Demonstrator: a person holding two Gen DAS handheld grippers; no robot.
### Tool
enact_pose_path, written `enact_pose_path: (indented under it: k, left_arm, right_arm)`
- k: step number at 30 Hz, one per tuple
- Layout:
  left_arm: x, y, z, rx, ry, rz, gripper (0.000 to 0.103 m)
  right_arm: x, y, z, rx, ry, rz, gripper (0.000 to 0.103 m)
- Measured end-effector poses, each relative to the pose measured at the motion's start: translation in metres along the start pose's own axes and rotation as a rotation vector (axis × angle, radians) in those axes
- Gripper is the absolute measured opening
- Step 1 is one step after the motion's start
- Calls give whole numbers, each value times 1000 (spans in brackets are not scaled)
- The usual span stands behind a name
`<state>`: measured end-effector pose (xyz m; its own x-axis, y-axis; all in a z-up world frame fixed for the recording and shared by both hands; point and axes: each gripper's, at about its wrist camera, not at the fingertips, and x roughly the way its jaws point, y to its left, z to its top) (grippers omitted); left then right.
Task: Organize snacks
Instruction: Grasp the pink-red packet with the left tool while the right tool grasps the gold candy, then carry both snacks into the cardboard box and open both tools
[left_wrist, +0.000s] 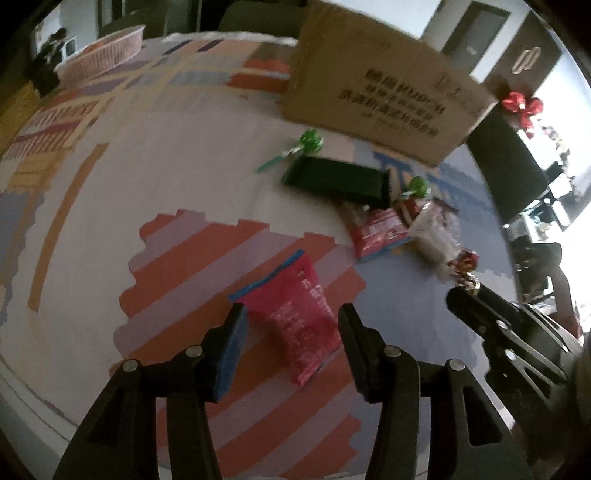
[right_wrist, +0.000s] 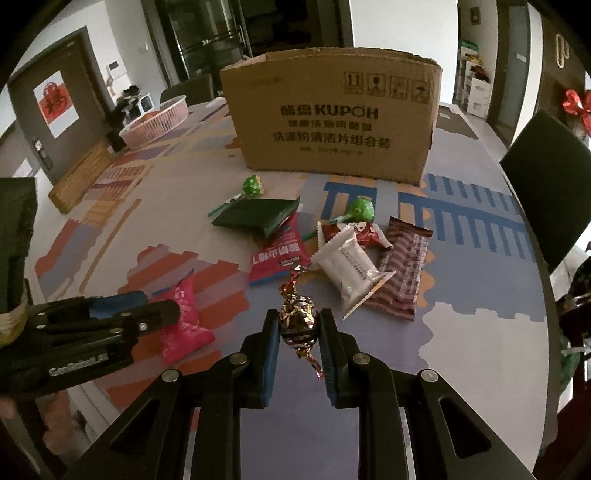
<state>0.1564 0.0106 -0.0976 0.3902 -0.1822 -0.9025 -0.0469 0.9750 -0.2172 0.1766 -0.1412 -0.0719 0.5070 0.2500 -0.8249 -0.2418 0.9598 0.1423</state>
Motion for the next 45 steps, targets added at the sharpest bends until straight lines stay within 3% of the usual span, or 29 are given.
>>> enact_pose_path:
  k: [6, 11, 16, 30, 38, 45]
  left_arm:
    - [17, -5, 5, 1, 22, 14, 50]
    - [23, -6, 7, 20, 38, 0, 34]
    - [14, -10, 9, 60, 2, -9, 32]
    - [-37, -35, 50, 217, -214, -23, 33]
    - [-75, -51, 93, 297, -372, -32, 33]
    - [-95, -60, 136, 321, -442, -58, 33]
  right_arm:
    - [9, -4, -2, 6, 24, 5, 22]
    - [12, -4, -3, 0, 34, 1, 22]
    - [11, -3, 0, -2, 27, 5, 22]
    - [-20, -6, 35, -4, -98, -12, 22]
    - [-50, -14, 81, 2, -243, -43, 22]
    - [-69, -23, 128, 6, -344, -74, 22]
